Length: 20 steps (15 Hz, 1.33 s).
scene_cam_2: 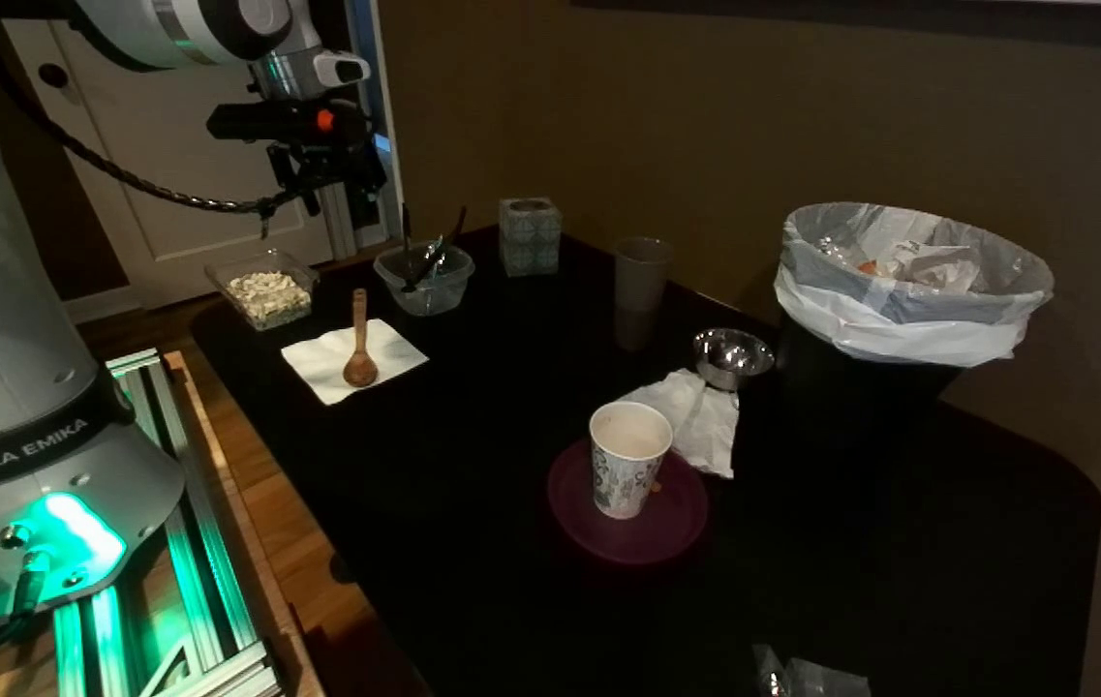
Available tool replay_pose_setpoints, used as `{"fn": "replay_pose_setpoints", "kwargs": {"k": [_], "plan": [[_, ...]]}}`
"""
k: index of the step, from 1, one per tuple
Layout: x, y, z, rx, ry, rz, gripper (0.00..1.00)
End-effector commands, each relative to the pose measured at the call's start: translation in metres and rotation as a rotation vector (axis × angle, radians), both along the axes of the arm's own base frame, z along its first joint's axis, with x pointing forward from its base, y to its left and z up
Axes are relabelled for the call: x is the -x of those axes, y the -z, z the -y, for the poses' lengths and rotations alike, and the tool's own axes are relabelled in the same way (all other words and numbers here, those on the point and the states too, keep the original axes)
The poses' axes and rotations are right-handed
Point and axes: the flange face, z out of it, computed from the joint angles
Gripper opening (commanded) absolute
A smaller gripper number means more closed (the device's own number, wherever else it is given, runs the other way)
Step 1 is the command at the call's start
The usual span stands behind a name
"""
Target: Put the wooden spoon on the bowl
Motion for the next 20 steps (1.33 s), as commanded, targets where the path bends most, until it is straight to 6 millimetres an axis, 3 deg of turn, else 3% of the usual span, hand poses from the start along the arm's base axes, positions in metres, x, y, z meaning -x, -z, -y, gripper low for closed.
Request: {"fn": "replay_pose_setpoints", "kwargs": {"k": [1,2,3,7,12,17,18,19,20], "plan": [[-0.001,0.027,-0.011,-0.047,-0.14,0.028,1.0],[-0.002,0.033,-0.008,-0.05,-0.132,0.009,1.0],[-0.001,0.017,-0.009,-0.043,-0.094,0.023,1.0],[-0.004,0.035,-0.007,-0.051,-0.125,0.005,1.0],[-0.004,0.079,0.0,-0.071,-0.302,-0.002,1.0],[0.007,0.13,0.012,-0.095,-0.365,-0.078,1.0],[0.007,0.132,0.017,-0.079,-0.361,-0.104,1.0],[0.005,0.12,0.01,-0.072,-0.351,-0.074,1.0],[0.006,0.127,0.014,-0.072,-0.348,-0.093,1.0]]}}
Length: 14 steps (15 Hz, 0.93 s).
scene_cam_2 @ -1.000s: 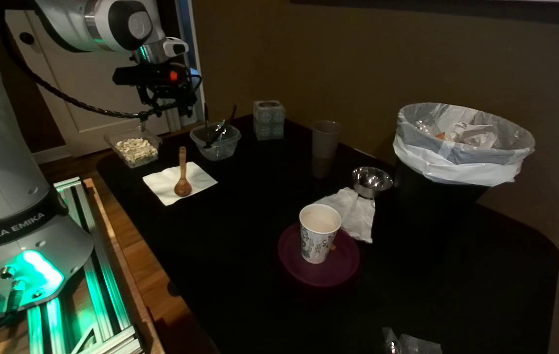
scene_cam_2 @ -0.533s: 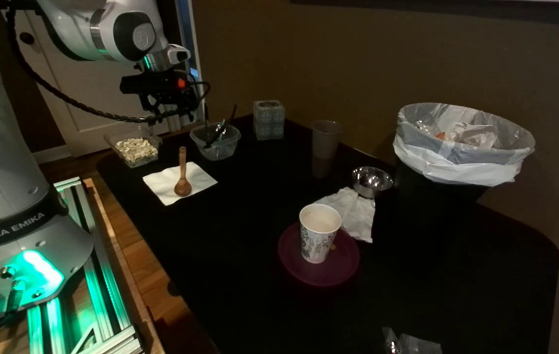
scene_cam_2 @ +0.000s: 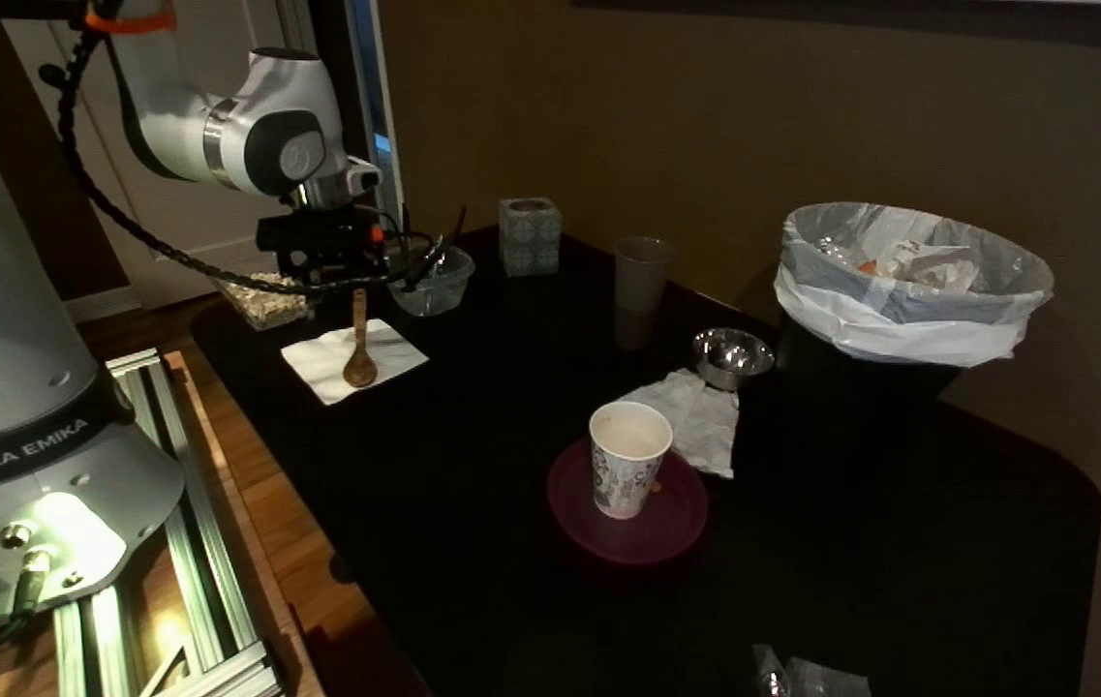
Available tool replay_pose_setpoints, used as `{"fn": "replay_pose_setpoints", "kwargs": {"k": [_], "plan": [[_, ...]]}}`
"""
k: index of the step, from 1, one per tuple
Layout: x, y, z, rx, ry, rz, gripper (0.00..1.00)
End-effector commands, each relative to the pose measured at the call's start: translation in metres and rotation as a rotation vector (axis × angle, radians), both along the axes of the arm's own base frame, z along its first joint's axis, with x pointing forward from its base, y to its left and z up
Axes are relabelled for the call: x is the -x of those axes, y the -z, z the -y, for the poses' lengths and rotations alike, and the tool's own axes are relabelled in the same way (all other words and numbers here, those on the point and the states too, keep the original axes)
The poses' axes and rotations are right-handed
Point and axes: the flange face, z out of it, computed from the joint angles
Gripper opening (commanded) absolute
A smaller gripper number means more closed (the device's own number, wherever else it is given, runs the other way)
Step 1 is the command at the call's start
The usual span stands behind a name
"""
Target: Put the wooden spoon on the bowl
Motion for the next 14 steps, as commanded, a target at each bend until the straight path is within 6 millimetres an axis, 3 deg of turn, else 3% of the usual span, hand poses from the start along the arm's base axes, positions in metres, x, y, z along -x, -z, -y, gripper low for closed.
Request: {"fn": "replay_pose_setpoints", "kwargs": {"k": [1,6,7,8,9,12,14], "plan": [[0.0,0.004,0.002,0.002,0.001,-0.008,1.0],[-0.013,0.022,0.007,0.016,0.018,-0.018,1.0],[-0.014,0.026,0.008,0.022,0.016,-0.026,0.87],[-0.014,0.03,0.009,0.024,0.017,-0.035,0.84],[-0.012,0.034,0.009,0.024,0.019,-0.042,0.7],[-0.008,0.045,0.006,0.016,0.007,-0.064,0.47],[-0.005,0.053,0.004,0.016,-0.006,-0.074,0.46]]}}
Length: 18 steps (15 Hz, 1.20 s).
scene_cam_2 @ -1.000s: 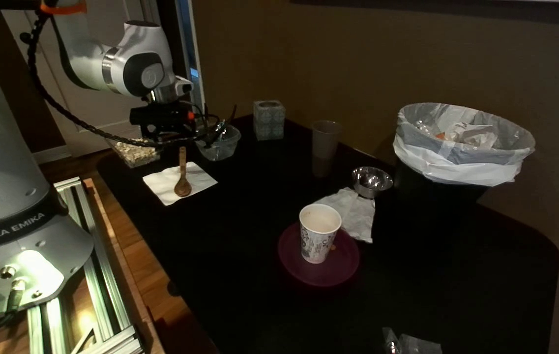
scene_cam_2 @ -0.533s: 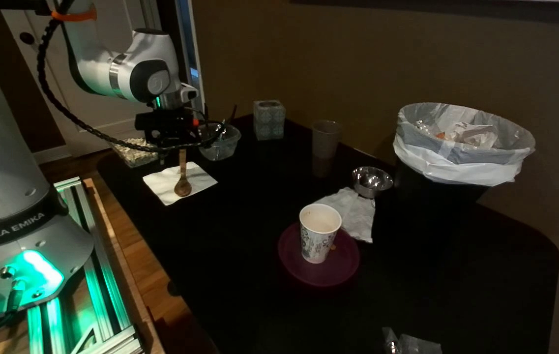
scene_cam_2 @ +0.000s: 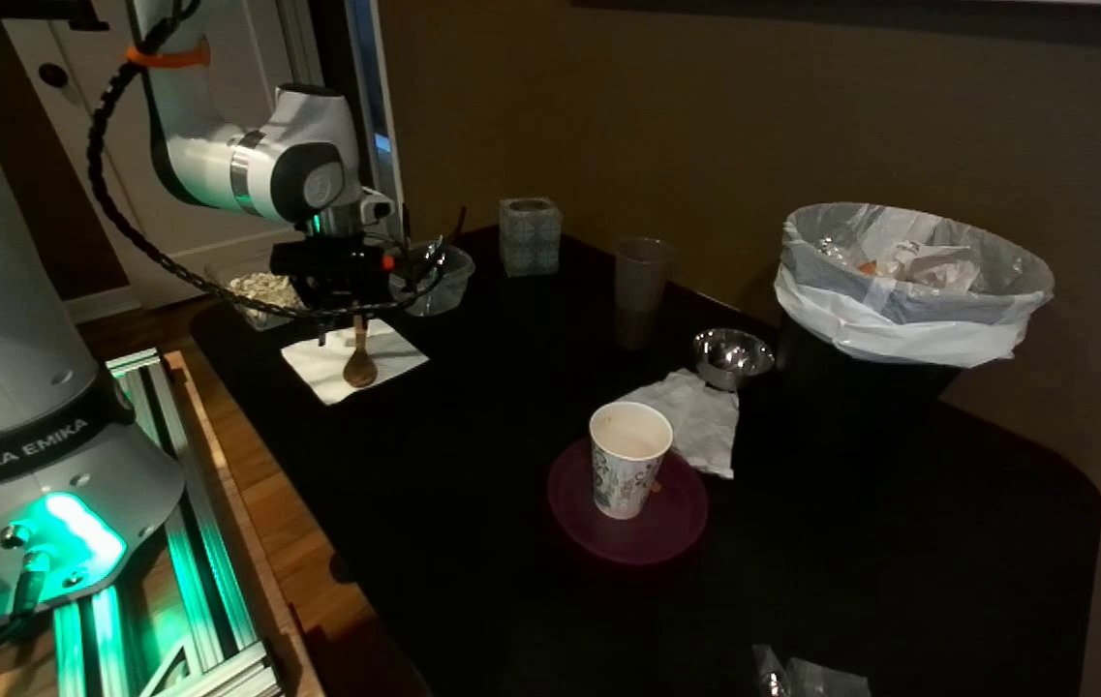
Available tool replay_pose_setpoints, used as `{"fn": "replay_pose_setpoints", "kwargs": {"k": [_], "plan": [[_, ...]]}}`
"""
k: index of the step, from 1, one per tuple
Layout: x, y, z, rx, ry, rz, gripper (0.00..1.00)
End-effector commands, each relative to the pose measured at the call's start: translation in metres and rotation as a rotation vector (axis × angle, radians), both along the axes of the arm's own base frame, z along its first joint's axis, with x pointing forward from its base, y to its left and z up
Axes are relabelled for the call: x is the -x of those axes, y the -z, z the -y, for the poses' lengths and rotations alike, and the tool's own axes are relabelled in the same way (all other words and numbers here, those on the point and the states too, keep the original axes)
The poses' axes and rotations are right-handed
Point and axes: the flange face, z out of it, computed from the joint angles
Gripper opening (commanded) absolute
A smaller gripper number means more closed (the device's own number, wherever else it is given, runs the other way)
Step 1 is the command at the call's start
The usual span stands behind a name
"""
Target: Put the wooden spoon on the bowl
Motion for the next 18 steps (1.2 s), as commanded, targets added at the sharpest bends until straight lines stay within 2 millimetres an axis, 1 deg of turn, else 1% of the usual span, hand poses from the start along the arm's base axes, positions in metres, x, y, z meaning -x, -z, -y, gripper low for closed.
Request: {"fn": "replay_pose_setpoints", "kwargs": {"k": [1,3,5,6,7,8,9,11,12,13,14,18], "plan": [[0.001,0.018,-0.004,-0.017,-0.006,-0.016,0.47],[0.001,0.021,-0.005,-0.019,-0.005,-0.014,0.44],[0.0,0.022,-0.004,-0.023,0.002,-0.005,0.47],[-0.001,0.023,-0.004,-0.024,0.006,-0.003,0.44],[-0.002,0.023,-0.003,-0.025,0.01,0.002,0.44],[-0.004,0.024,-0.002,-0.021,0.014,0.004,0.4],[-0.006,0.025,-0.001,-0.016,0.017,0.007,0.39],[-0.011,0.027,0.001,-0.013,0.018,0.009,0.35],[-0.013,0.027,0.002,-0.01,0.018,0.01,0.3],[-0.014,0.028,0.002,-0.01,0.017,0.01,0.31],[-0.015,0.029,0.001,-0.011,0.015,0.01,0.3],[-0.016,0.034,0.0,-0.012,0.01,0.001,0.36]]}}
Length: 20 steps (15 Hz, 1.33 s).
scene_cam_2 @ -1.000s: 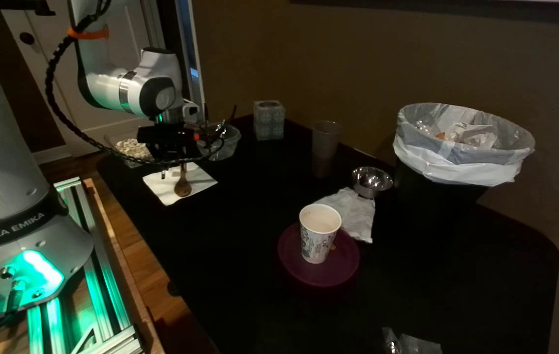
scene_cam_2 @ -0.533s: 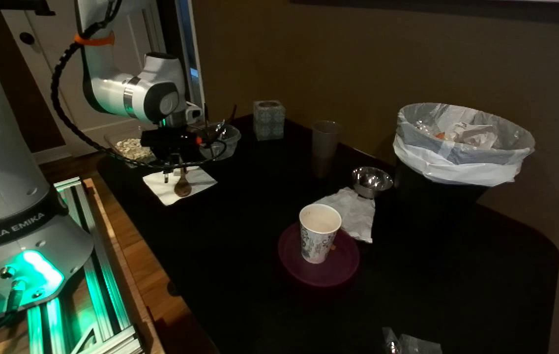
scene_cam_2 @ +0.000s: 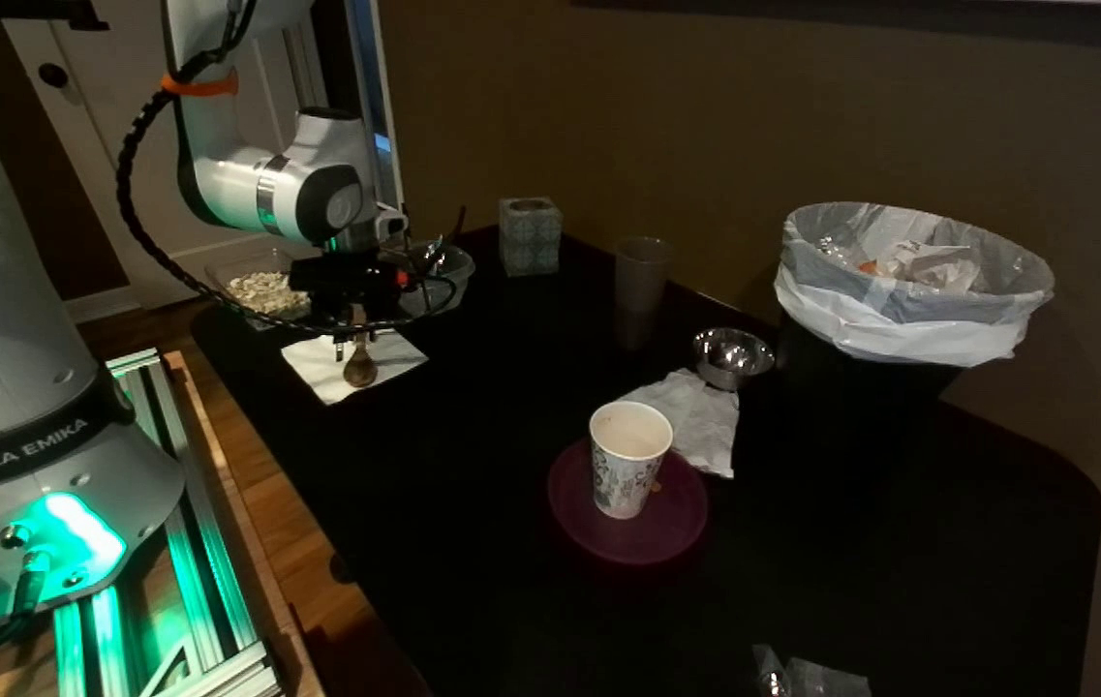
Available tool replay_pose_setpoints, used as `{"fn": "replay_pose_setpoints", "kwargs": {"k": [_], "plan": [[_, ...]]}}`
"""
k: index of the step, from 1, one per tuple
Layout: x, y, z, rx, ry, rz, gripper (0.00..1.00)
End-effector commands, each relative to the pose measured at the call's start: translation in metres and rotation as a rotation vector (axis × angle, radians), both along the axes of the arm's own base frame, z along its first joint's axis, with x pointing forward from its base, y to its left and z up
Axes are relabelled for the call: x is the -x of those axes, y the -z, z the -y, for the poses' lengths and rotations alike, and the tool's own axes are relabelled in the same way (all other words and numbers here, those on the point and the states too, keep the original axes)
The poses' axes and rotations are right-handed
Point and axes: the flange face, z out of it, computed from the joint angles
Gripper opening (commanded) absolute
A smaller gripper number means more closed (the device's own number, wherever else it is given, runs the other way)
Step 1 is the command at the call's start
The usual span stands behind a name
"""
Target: Put the wooden spoon on the bowl
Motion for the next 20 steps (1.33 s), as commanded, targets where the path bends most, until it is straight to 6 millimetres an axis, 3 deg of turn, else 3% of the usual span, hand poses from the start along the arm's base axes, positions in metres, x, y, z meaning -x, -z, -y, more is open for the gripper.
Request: {"fn": "replay_pose_setpoints", "kwargs": {"k": [1,7,11,13,20], "plan": [[0.0,0.01,-0.003,-0.003,-0.002,-0.005,0.38],[0.0,0.016,-0.005,-0.008,-0.004,-0.009,0.28],[0.0,0.013,-0.004,-0.007,-0.001,-0.002,0.0],[0.001,0.008,-0.001,-0.003,0.002,0.007,0.04],[0.01,-0.024,0.011,-0.062,0.008,0.091,0.04]]}}
